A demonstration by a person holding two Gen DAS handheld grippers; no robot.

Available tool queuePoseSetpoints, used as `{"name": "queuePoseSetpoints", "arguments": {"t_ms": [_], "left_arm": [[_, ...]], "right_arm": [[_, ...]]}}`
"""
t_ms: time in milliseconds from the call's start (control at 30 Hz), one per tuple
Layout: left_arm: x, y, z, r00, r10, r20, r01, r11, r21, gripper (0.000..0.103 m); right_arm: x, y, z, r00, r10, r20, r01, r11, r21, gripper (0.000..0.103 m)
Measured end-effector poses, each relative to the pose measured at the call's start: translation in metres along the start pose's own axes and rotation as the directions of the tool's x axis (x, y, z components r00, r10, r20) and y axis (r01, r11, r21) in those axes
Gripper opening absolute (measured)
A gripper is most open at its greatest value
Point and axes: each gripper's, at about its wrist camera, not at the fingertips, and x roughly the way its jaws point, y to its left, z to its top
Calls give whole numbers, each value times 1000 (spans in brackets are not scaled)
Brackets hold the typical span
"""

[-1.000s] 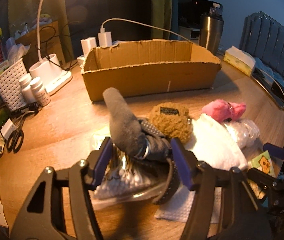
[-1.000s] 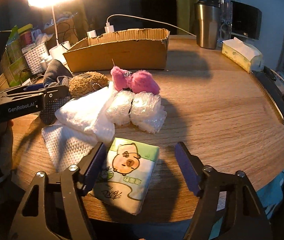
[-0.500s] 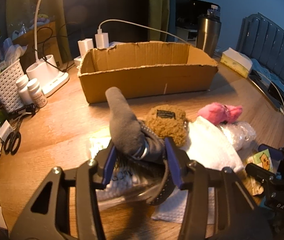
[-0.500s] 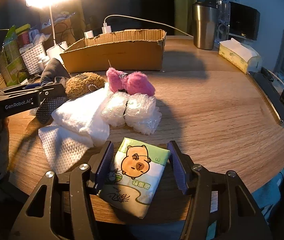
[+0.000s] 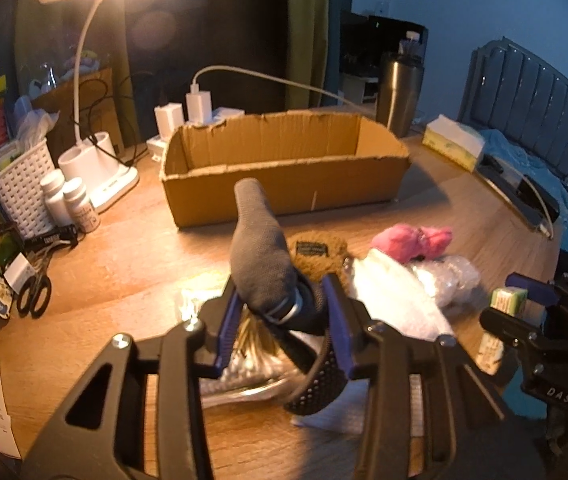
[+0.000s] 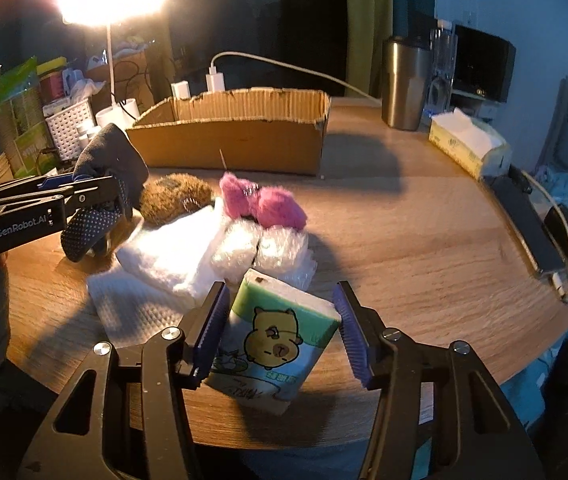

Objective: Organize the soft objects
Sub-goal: 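Close left tool on the gray glove while right tool grasps the tissue pack, then carry the glove with left tool while right tool carries the tissue pack to the box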

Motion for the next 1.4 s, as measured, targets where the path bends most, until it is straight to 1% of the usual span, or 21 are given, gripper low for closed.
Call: {"name": "queuePoseSetpoints", "arguments": {"t_ms": [333, 633, 967, 1400], "left_arm": [[-27, -1, 7, 998, -25, 61, 25, 1000, 1, 41], [-45, -2, 20, 994, -29, 110, 29, 1000, -1, 41], [-54, 3, 34, 989, -30, 143, 33, 999, -16, 41], [-54, 10, 59, 983, -32, 178, 38, 999, -27, 41]], "right_arm": [[-15, 6, 11, 999, -12, 48, 13, 1000, -20, 54], [-28, 8, 24, 996, -12, 93, 15, 999, -29, 54], [-32, 10, 49, 990, -9, 138, 16, 999, -50, 54], [-28, 8, 87, 982, -8, 188, 21, 997, -71, 54]]}}
